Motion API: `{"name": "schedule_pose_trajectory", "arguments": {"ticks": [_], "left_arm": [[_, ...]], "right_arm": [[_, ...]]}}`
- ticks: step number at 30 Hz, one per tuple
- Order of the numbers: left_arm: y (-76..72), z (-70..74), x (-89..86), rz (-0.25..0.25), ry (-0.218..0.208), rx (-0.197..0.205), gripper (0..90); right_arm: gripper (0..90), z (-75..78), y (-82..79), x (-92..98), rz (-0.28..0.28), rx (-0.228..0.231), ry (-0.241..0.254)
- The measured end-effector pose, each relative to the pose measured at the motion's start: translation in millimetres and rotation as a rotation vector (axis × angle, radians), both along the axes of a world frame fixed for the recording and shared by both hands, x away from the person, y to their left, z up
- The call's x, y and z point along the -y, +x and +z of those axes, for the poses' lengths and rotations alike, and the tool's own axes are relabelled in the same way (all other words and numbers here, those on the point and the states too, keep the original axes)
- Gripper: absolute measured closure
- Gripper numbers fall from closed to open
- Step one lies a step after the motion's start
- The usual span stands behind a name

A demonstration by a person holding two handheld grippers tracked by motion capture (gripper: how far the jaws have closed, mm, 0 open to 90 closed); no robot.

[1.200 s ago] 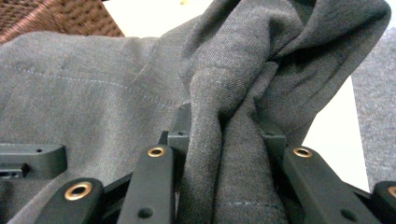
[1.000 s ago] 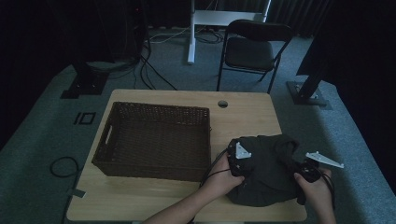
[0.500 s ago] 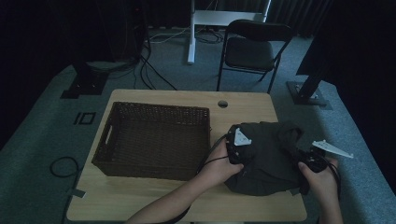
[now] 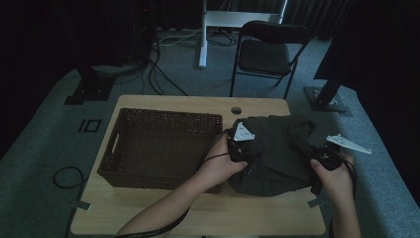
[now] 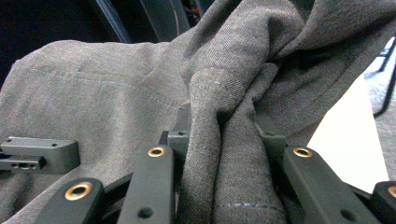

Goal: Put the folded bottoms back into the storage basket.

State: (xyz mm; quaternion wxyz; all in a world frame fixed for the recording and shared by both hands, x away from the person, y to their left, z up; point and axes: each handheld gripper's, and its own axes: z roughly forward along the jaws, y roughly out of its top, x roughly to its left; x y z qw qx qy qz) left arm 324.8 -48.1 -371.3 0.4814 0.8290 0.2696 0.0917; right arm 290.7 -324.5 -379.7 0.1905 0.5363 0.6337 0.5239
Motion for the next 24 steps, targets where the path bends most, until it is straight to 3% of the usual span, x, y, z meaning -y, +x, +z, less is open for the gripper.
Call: {"name": "schedule_pose_trajectory", "arguments": {"ticks": [10,20,24], "left_arm": [[14.0,10.8,-36.4,0.037,-0.018,-0.019,66.6],[21.2,19.9,-69.0,0.060,-0.003,-0.002,66.6],[23.5,22.1,-85.0,0.081,0.001,0.005,66.6]], "right_arm": [[67.1,11.4,16.2,-30.7,0.029,0.016,0.009],[67.1,18.1,31.3,-60.8,0.064,0.027,0.022],[67.1,22.0,39.4,-82.8,0.085,0.033,0.017]]}}
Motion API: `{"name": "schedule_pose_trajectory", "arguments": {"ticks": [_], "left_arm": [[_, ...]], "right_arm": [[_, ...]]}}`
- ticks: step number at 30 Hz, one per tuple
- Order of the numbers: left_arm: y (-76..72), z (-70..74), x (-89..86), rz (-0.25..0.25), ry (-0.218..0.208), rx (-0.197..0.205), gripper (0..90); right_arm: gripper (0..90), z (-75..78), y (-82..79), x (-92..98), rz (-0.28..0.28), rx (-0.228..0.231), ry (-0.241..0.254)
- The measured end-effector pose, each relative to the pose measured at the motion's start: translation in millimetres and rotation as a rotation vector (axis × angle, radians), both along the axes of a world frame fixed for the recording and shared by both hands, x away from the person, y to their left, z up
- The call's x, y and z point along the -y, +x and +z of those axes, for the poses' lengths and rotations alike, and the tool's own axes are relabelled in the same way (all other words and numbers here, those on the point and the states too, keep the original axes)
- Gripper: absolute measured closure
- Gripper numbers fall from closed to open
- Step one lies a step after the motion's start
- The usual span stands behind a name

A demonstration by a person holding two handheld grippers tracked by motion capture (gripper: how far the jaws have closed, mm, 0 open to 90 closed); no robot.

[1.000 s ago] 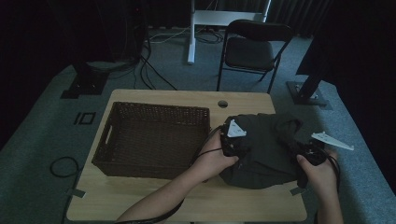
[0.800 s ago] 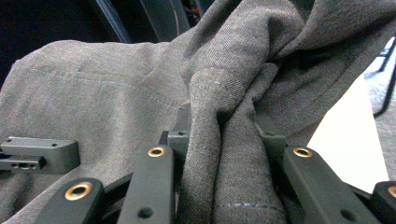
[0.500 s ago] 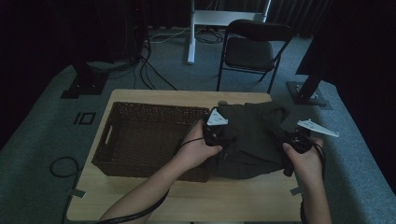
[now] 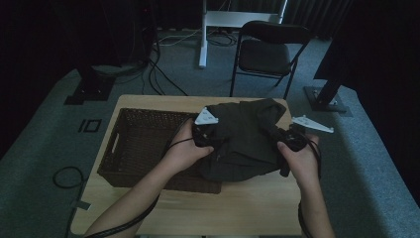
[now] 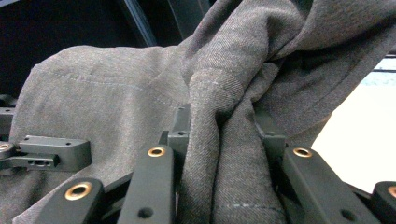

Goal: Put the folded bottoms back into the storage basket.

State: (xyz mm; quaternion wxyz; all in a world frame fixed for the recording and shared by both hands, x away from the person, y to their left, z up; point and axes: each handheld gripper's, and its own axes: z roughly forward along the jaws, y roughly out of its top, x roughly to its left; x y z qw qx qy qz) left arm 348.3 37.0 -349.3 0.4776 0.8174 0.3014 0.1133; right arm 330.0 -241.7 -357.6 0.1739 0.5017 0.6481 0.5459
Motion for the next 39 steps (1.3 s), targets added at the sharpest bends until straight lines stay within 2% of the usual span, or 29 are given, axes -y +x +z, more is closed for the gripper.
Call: {"name": "schedule_pose_trajectory", "arguments": {"ticks": [3,10,13,20,24,28,34,35,39], "left_arm": [[2.1,0.8,-16.2,0.014,0.003,-0.002,66.7],[4.9,2.2,-39.6,0.037,0.000,0.001,66.7],[8.2,1.3,-55.8,0.057,-0.014,-0.012,66.7],[11.4,-0.6,-76.4,0.081,-0.007,-0.012,66.7],[14.0,-0.6,-90.4,0.092,0.005,-0.014,66.7],[16.4,-2.3,-109.0,0.121,0.021,-0.012,66.7],[18.9,-6.8,-126.2,0.162,0.041,-0.005,66.7],[20.7,-8.9,-134.3,0.170,0.039,-0.010,66.7],[22.9,-12.9,-148.1,0.199,0.048,-0.025,66.7]], "right_arm": [[67.1,2.3,4.4,-12.4,0.015,0.002,-0.009],[67.0,4.5,14.3,-38.8,0.042,0.005,-0.003],[67.0,5.0,18.2,-50.1,0.052,0.004,0.002],[67.1,4.0,27.0,-75.9,0.075,0.004,0.007],[67.1,2.7,31.8,-90.5,0.087,-0.001,0.012],[67.0,0.2,36.4,-106.7,0.095,0.001,0.023],[67.0,-5.5,44.9,-127.8,0.098,-0.011,0.033],[67.0,-7.9,48.1,-137.2,0.101,-0.009,0.032],[67.0,-13.0,52.6,-152.0,0.107,-0.014,0.033]]}}
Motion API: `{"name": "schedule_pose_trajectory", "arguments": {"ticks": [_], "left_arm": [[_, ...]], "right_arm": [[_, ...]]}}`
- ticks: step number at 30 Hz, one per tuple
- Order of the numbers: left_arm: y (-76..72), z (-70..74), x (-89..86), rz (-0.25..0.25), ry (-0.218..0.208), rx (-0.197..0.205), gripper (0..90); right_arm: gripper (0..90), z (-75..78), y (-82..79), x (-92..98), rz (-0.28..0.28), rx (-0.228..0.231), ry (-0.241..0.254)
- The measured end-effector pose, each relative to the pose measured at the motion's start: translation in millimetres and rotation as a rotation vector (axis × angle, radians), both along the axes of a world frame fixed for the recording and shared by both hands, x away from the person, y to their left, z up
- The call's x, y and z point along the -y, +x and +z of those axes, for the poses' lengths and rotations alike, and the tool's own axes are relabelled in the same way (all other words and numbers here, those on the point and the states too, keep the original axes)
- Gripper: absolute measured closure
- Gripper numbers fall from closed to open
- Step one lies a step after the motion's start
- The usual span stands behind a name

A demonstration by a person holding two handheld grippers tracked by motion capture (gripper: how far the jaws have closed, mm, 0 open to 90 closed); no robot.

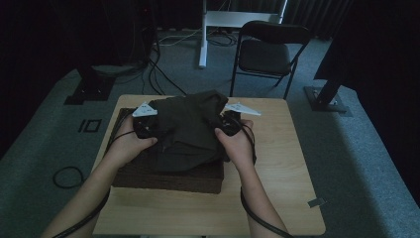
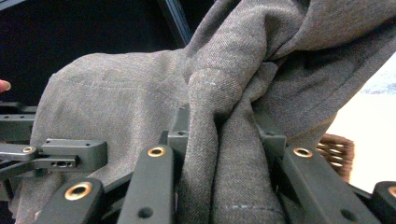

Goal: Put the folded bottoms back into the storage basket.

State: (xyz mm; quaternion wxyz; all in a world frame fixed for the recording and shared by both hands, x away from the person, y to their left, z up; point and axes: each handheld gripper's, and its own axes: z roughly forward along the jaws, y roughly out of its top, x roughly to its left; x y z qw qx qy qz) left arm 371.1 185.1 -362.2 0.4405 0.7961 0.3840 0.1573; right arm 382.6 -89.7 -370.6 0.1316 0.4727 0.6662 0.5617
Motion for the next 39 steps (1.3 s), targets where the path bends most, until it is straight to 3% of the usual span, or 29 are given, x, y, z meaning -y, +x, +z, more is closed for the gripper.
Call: {"name": "schedule_pose_trajectory", "arguments": {"ticks": [4,16,33,39], "left_arm": [[1.7,-5.2,-9.7,0.042,0.029,-0.008,66.7],[12.4,-30.6,-31.5,0.086,0.073,-0.046,66.9],[27.5,-69.1,-36.4,0.104,0.109,-0.111,67.9],[26.8,-83.5,-38.8,0.093,0.125,-0.162,68.3]], "right_arm": [[67.0,-7.6,5.1,-17.3,0.000,-0.006,-0.003],[67.0,-36.9,11.5,-48.5,-0.005,-0.026,-0.014],[67.0,-77.0,18.8,-65.8,-0.023,-0.095,-0.048],[67.1,-90.7,17.1,-66.6,-0.005,-0.133,-0.038]]}}
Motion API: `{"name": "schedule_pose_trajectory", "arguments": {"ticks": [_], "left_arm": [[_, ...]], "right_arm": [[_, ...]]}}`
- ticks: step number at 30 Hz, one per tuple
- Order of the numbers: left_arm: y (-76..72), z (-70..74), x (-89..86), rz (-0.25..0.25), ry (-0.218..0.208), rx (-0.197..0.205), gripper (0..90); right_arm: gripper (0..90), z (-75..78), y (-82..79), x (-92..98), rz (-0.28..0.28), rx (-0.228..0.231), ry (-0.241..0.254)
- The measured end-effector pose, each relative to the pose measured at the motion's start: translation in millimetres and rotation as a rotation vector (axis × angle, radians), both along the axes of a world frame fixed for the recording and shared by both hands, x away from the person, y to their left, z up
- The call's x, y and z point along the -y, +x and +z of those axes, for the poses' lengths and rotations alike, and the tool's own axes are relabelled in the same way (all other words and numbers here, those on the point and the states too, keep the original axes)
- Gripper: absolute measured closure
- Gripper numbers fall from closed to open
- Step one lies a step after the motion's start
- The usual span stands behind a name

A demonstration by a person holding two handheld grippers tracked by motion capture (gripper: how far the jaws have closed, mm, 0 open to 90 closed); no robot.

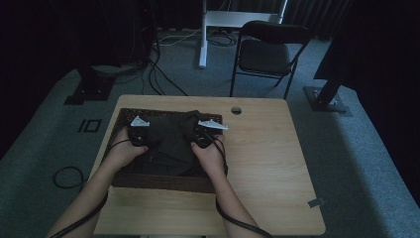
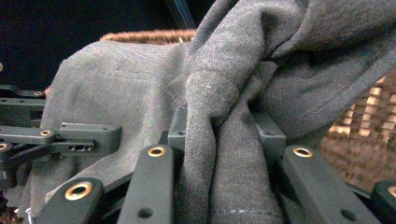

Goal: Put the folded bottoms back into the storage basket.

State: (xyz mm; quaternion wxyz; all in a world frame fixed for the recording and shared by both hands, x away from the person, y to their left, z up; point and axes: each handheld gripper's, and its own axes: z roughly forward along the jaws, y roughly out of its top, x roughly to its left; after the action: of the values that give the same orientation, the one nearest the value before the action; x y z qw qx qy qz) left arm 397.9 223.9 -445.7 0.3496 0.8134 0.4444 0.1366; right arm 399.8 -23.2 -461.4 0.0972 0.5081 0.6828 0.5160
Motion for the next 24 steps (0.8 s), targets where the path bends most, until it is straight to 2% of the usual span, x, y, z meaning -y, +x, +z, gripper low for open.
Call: {"name": "schedule_pose_trajectory", "arguments": {"ticks": [4,5,6,7,11,13,18,24], "left_arm": [[2.0,-6.7,-0.4,0.010,0.008,-0.012,68.3],[3.9,-11.2,-1.0,0.016,0.008,-0.020,68.3],[6.1,-15.3,-3.0,0.023,-0.004,-0.032,68.3],[7.1,-17.2,-3.8,0.026,-0.007,-0.039,68.4],[8.6,-23.2,-4.6,0.039,-0.010,-0.037,68.6],[9.1,-25.9,-4.9,0.041,-0.010,-0.040,68.7],[9.6,-33.3,-4.3,0.045,-0.011,-0.051,68.5],[10.5,-40.8,-2.4,0.042,0.001,-0.065,68.1]], "right_arm": [[67.0,-6.5,1.7,-1.6,0.005,-0.022,-0.010],[67.0,-10.8,3.2,-3.4,0.003,-0.035,-0.013],[66.9,-16.6,6.8,-5.1,-0.003,-0.070,-0.014],[66.9,-18.3,8.0,-5.5,-0.006,-0.073,-0.016],[66.8,-22.3,11.6,-8.4,-0.014,-0.101,-0.033],[66.6,-24.2,13.7,-9.3,-0.015,-0.112,-0.062],[64.7,-28.9,16.4,-8.8,-0.016,-0.120,-0.089],[62.7,-36.1,19.1,-9.1,-0.028,-0.162,-0.142]]}}
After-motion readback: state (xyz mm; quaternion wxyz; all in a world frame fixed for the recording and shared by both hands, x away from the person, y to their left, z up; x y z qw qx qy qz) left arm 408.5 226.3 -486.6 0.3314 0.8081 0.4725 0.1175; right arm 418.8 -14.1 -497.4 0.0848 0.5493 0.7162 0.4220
